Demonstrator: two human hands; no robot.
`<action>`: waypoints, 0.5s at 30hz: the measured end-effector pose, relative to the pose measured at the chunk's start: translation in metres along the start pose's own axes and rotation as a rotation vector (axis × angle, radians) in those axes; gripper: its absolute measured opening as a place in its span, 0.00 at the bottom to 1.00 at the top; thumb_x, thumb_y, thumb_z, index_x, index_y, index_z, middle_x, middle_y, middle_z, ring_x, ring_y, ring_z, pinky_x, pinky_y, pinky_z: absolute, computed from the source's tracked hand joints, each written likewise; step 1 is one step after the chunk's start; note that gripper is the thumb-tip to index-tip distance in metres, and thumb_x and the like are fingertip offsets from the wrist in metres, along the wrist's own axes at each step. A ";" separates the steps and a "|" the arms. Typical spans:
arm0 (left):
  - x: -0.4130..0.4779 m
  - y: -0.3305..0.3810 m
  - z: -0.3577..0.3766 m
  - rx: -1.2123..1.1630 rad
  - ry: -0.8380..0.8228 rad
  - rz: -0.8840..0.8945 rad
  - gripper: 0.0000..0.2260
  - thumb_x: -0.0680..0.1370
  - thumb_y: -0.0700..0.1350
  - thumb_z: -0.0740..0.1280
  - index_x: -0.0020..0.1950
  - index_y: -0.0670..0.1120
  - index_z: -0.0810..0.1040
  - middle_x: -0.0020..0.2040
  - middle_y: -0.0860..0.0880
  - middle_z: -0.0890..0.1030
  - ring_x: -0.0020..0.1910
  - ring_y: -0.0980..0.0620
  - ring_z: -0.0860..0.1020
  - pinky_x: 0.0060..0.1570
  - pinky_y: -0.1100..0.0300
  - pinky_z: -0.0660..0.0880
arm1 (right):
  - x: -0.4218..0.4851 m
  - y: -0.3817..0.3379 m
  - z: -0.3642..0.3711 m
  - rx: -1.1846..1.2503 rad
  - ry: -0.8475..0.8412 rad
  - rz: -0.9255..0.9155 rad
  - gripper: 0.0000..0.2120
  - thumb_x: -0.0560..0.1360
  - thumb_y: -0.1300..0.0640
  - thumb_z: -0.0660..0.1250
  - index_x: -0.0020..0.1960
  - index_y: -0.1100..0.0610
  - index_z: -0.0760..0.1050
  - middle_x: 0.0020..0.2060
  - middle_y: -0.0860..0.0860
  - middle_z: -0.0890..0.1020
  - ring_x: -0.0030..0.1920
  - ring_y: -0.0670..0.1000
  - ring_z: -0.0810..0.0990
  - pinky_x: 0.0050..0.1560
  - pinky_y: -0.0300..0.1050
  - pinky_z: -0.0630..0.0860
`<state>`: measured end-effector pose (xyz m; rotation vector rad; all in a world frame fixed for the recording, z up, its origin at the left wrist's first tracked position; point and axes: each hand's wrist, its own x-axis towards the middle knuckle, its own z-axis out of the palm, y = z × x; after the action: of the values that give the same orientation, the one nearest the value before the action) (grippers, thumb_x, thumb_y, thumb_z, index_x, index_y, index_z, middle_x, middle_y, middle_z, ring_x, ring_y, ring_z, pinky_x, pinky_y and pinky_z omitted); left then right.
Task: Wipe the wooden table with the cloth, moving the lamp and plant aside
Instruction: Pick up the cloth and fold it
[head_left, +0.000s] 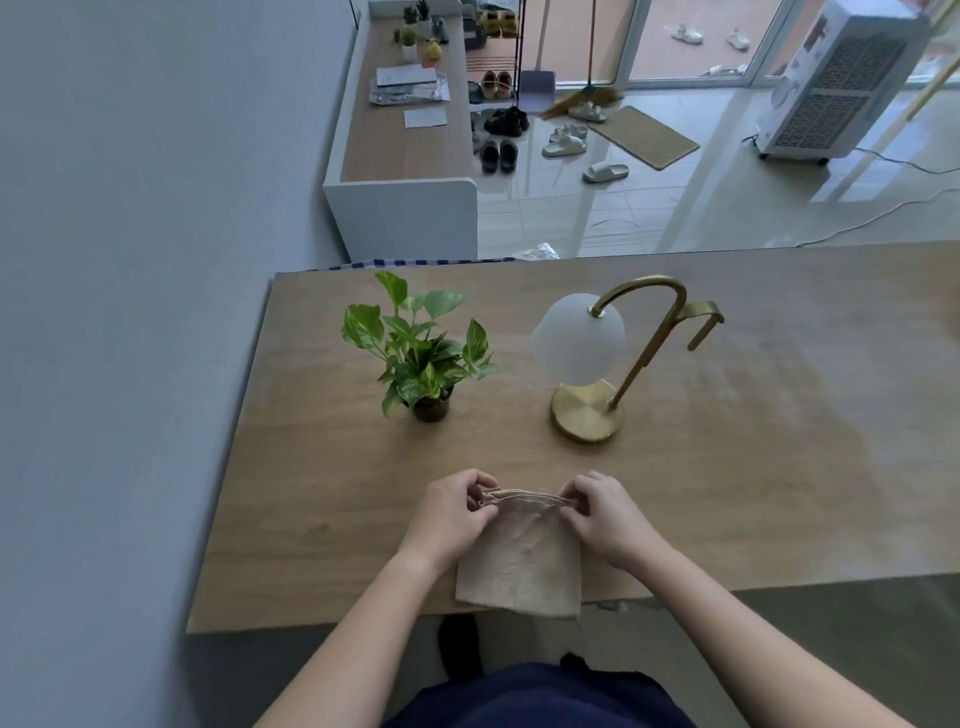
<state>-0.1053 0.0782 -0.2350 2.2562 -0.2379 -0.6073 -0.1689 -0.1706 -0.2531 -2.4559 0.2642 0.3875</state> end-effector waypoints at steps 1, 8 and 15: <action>-0.001 0.004 0.001 -0.006 0.002 0.004 0.09 0.77 0.46 0.78 0.56 0.54 0.86 0.47 0.57 0.85 0.46 0.60 0.82 0.46 0.67 0.76 | -0.003 0.004 -0.002 0.010 0.000 -0.015 0.03 0.77 0.54 0.74 0.50 0.49 0.81 0.44 0.41 0.76 0.50 0.49 0.75 0.54 0.45 0.74; -0.020 0.064 0.031 -0.214 -0.006 0.009 0.08 0.76 0.45 0.79 0.52 0.55 0.88 0.42 0.54 0.84 0.40 0.61 0.80 0.42 0.66 0.78 | -0.045 0.049 -0.053 0.351 0.055 0.002 0.07 0.79 0.60 0.73 0.49 0.49 0.79 0.38 0.46 0.82 0.38 0.43 0.78 0.44 0.41 0.74; -0.038 0.117 0.092 -0.428 -0.133 -0.009 0.09 0.78 0.39 0.77 0.54 0.51 0.88 0.46 0.46 0.84 0.43 0.52 0.83 0.44 0.52 0.85 | -0.088 0.113 -0.115 0.495 0.025 0.014 0.05 0.79 0.64 0.73 0.51 0.55 0.82 0.37 0.48 0.79 0.37 0.49 0.77 0.45 0.57 0.81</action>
<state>-0.1814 -0.0478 -0.1902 1.8095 -0.1467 -0.7375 -0.2584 -0.3211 -0.1996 -1.9745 0.3427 0.2590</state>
